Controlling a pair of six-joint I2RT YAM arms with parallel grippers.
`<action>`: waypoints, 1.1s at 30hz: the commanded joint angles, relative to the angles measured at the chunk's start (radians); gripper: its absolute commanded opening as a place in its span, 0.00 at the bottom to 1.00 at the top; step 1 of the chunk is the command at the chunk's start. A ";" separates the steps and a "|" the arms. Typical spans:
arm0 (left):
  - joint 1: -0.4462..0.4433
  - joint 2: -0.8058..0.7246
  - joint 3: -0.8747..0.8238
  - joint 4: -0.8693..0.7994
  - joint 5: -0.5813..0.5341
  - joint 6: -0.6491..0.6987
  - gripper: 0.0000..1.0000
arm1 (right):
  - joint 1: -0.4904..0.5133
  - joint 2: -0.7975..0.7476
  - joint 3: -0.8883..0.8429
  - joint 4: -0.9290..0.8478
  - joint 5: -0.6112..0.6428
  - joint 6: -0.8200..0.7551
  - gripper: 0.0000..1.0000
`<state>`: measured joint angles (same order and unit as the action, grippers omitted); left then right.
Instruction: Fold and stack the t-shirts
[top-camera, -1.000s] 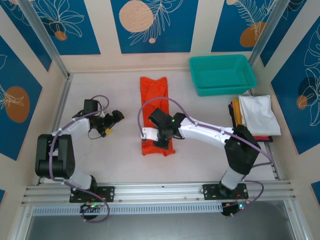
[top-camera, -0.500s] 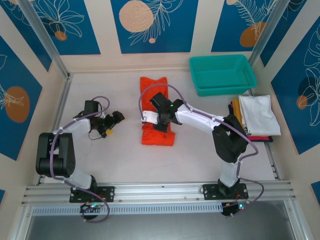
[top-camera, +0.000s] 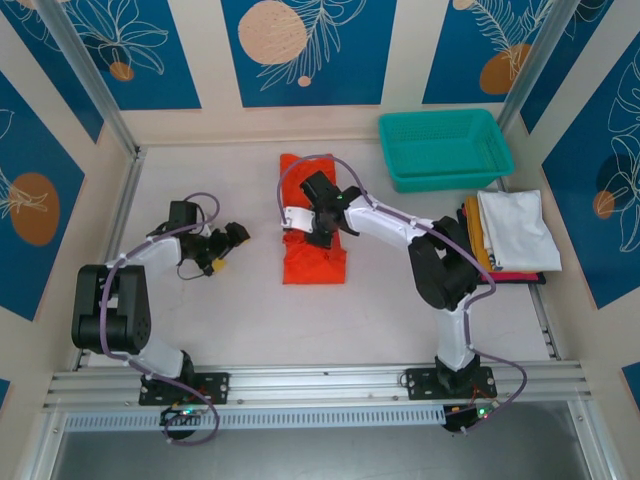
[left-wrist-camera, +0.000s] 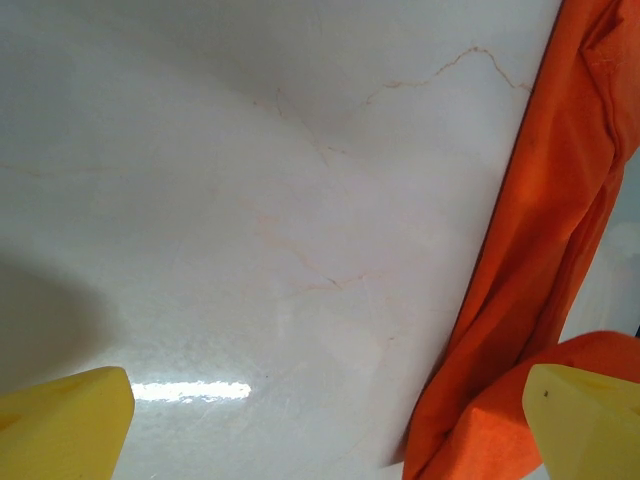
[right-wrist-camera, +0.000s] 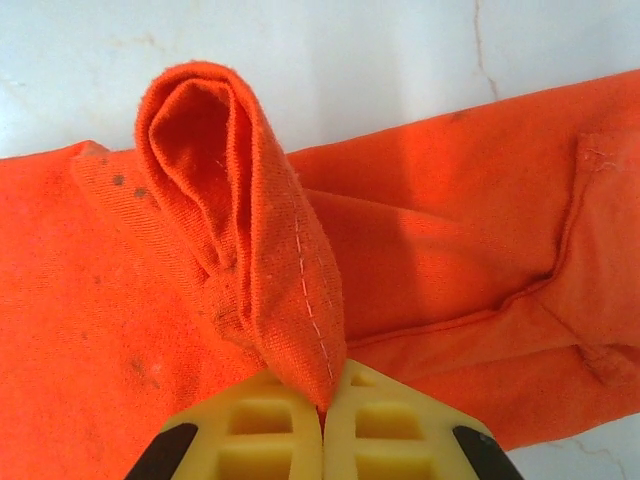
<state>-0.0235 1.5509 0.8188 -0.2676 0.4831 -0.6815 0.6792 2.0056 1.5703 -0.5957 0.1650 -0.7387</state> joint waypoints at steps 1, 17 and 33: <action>0.011 0.012 -0.006 0.011 0.023 -0.006 1.00 | -0.013 0.027 0.049 0.008 0.011 -0.026 0.00; 0.010 0.017 0.008 0.007 0.029 -0.007 1.00 | -0.031 0.136 0.139 0.031 0.039 -0.040 0.00; 0.002 0.018 0.001 0.012 0.032 -0.010 1.00 | -0.044 0.169 0.150 0.113 0.085 -0.014 0.59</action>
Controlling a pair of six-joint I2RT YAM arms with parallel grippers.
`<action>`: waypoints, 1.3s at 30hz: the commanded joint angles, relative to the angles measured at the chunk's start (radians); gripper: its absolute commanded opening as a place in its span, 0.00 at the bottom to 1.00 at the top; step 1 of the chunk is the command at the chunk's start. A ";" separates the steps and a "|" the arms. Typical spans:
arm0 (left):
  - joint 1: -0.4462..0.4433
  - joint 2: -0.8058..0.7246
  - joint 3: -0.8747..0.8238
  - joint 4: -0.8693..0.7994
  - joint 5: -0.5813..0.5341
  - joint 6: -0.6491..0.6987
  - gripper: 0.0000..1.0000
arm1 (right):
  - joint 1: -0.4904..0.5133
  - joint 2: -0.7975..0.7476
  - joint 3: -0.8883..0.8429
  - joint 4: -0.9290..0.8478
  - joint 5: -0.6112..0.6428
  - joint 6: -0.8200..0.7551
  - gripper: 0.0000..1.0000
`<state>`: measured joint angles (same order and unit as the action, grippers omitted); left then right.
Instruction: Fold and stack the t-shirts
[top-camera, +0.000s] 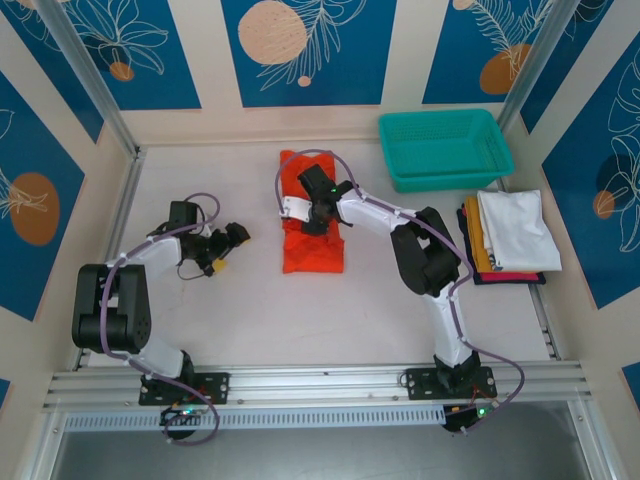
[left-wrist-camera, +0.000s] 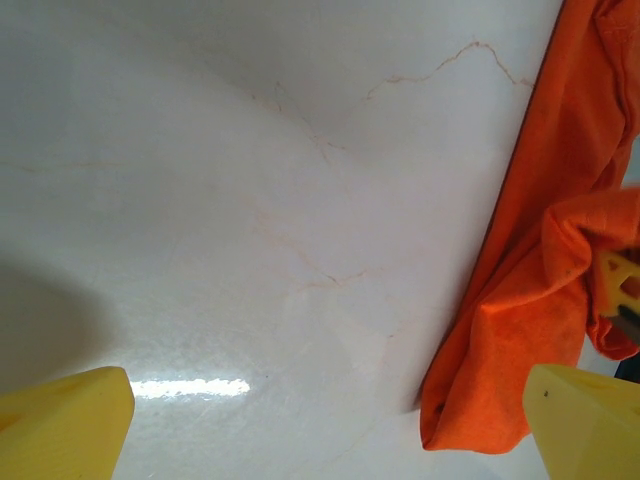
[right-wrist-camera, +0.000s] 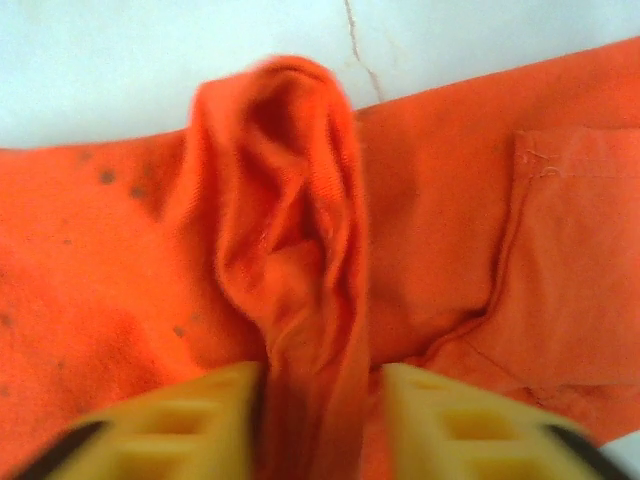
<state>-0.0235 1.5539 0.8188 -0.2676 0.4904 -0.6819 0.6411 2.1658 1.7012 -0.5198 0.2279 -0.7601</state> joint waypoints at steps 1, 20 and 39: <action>-0.002 0.014 0.002 0.013 0.024 -0.009 1.00 | -0.007 -0.008 0.010 0.059 0.029 0.025 0.65; -0.318 0.234 0.277 0.089 -0.027 -0.080 0.58 | -0.090 -0.463 -0.589 0.398 -0.195 0.991 0.65; -0.360 0.392 0.256 0.139 -0.018 -0.160 0.30 | -0.125 -0.227 -0.516 0.525 -0.297 1.266 0.48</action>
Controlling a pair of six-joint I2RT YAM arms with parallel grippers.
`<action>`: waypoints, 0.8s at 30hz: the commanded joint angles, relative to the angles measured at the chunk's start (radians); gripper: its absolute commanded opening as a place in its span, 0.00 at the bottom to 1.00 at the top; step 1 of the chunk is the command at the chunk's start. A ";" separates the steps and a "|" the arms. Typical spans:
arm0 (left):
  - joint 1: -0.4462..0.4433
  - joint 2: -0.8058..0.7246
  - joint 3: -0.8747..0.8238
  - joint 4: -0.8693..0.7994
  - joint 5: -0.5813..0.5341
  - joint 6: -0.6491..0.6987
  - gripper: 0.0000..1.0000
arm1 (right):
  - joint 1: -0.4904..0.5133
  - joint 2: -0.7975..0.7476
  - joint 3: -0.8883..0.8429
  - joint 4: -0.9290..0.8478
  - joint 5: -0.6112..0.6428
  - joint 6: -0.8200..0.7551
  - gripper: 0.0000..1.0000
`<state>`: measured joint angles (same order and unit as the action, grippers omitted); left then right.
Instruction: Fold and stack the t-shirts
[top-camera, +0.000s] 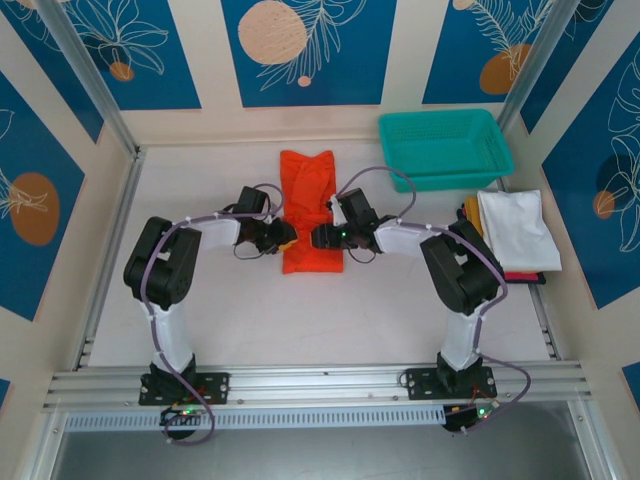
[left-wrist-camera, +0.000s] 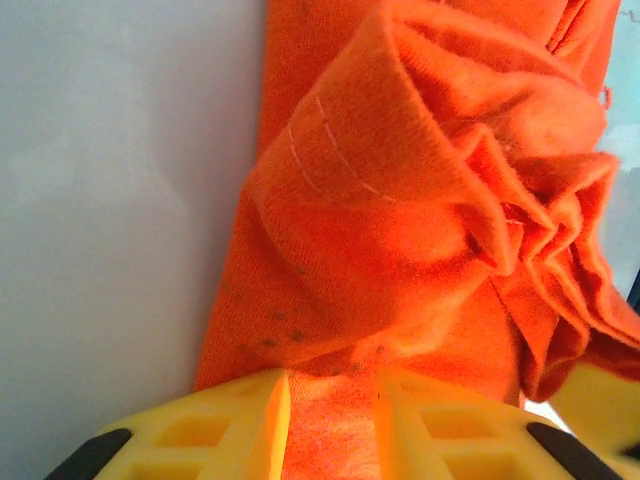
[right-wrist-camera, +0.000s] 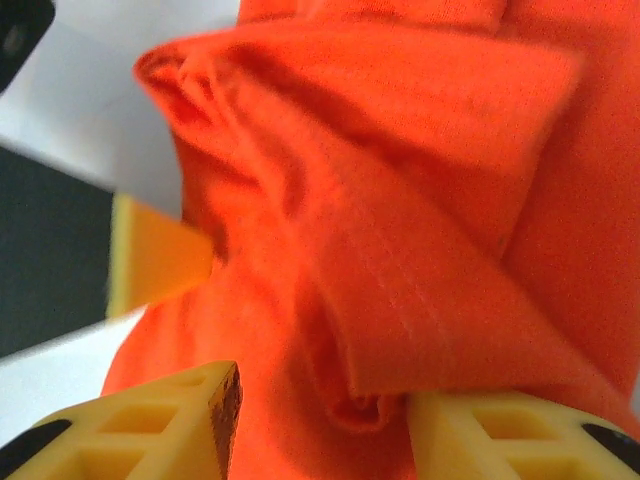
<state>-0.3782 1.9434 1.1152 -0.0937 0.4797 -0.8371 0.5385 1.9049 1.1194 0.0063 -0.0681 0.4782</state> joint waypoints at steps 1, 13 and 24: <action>-0.005 0.005 -0.040 -0.035 -0.008 -0.003 0.30 | -0.031 0.052 0.090 -0.006 0.007 0.027 0.49; -0.005 0.009 -0.019 -0.059 -0.007 0.017 0.34 | -0.159 0.174 0.344 -0.079 0.058 -0.039 0.58; -0.005 -0.014 -0.027 -0.079 -0.007 0.021 0.36 | -0.063 0.061 0.215 -0.100 0.150 -0.273 0.51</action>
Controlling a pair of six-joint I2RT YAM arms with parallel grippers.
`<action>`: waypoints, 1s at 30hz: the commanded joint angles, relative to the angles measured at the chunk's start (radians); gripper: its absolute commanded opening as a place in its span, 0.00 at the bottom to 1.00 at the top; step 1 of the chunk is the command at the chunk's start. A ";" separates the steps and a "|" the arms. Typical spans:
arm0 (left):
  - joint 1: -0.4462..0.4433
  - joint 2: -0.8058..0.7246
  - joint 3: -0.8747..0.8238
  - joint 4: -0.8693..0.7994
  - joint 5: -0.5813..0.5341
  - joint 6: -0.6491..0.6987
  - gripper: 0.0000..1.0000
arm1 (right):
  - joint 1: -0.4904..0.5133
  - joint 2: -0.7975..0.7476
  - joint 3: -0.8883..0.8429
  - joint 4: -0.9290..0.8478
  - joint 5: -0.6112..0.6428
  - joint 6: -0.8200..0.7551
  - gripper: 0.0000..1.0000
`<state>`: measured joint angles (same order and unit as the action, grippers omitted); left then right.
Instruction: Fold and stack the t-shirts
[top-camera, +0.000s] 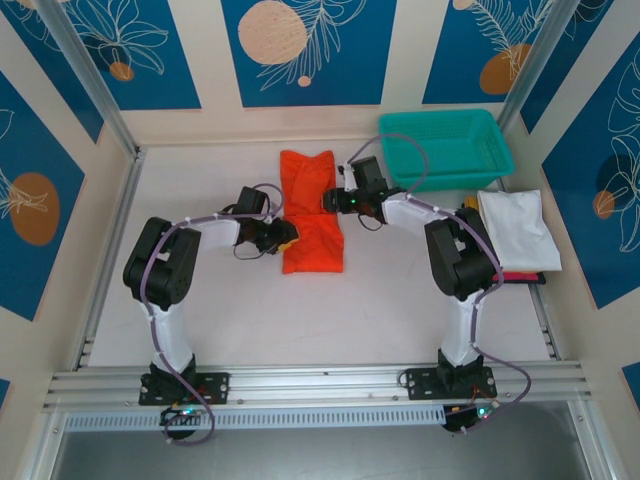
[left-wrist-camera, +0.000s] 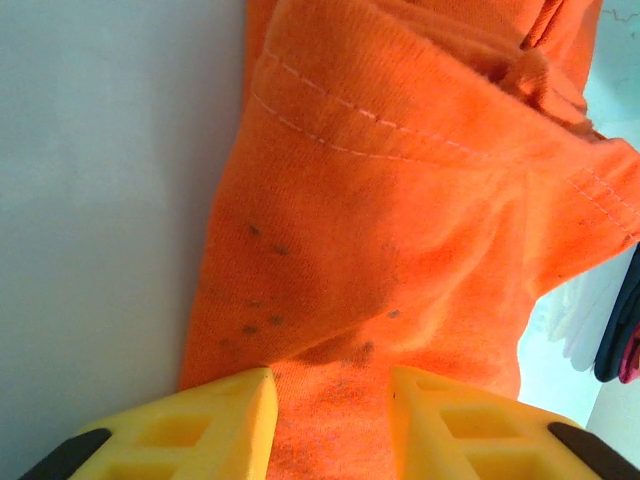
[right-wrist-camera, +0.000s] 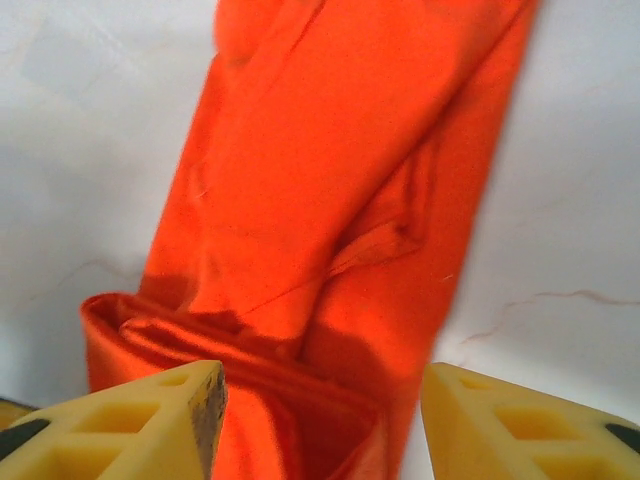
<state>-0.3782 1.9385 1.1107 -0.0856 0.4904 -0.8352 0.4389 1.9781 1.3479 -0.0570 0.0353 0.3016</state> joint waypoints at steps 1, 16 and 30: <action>-0.005 -0.010 -0.028 -0.089 -0.018 0.023 0.36 | 0.045 0.004 -0.003 -0.054 0.058 -0.098 0.48; -0.058 -0.086 -0.201 -0.059 -0.013 -0.021 0.37 | 0.102 0.047 -0.086 -0.187 0.131 -0.006 0.19; -0.203 -0.349 -0.450 -0.064 -0.126 -0.143 0.38 | 0.193 -0.271 -0.369 -0.153 0.247 0.040 0.38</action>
<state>-0.5770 1.6028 0.6815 0.0044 0.4667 -0.9840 0.6506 1.7744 0.9966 -0.1810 0.2077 0.3466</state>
